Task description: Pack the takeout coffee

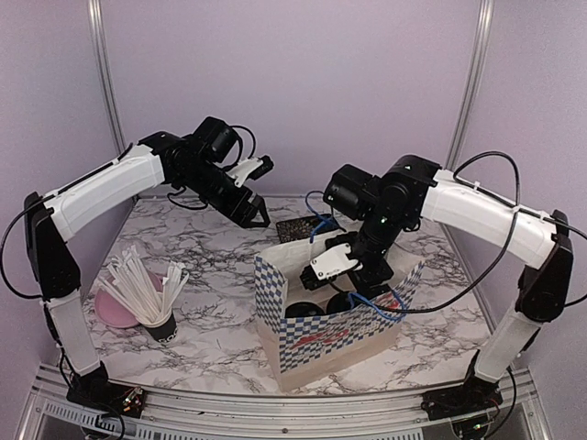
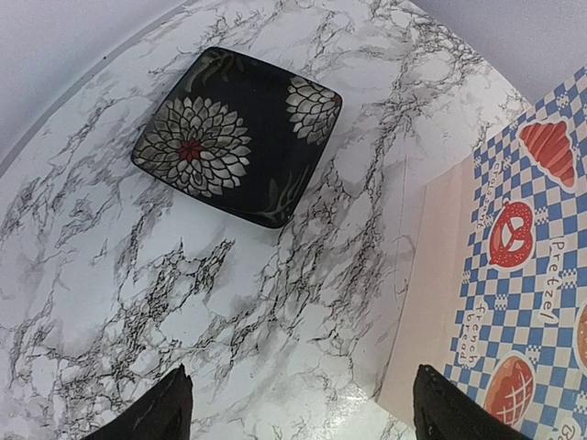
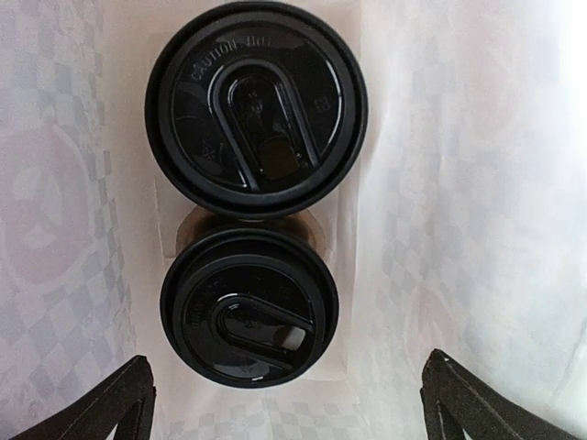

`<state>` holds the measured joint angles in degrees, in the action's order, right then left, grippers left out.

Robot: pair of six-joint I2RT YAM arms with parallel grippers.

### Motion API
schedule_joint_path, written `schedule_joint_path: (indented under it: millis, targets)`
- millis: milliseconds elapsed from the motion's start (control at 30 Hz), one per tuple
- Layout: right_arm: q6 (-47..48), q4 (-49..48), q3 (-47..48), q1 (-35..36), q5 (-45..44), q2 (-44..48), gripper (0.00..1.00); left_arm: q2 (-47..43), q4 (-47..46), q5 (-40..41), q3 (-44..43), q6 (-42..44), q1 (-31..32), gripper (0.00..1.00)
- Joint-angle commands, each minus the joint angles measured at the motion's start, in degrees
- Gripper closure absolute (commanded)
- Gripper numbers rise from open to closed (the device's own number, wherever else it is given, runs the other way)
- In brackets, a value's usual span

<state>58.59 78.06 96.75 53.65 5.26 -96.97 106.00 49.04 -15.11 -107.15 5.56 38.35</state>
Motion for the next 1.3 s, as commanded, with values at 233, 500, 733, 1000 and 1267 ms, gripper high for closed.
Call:
schedule_joint_path:
  millis: [233, 500, 733, 1000, 1267]
  targets:
    - [1.8, 0.3, 4.6, -1.6, 2.4, 7.4, 0.01, -6.5, 3.4, 10.9, -4.8, 0.2, -0.3, 0.13]
    - [6.2, -0.9, 5.9, -8.1, 7.5, 12.8, 0.03, -12.8, 5.1, 17.0, -4.5, -1.3, -0.2, 0.21]
    - [8.9, -1.8, 7.1, -15.7, 17.1, 15.0, 0.05, -21.0, 6.2, 18.0, 3.7, -2.0, 0.1, 0.26]
    - [5.3, -8.9, 4.8, -29.5, 34.2, 18.1, 0.07, -26.5, 6.7, 11.4, 8.1, -1.3, 2.9, 0.29]
    - [-7.8, -25.5, -7.3, -47.9, 51.3, 23.2, 0.08, -28.9, 14.3, 22.8, 11.9, -8.3, 9.4, 0.36]
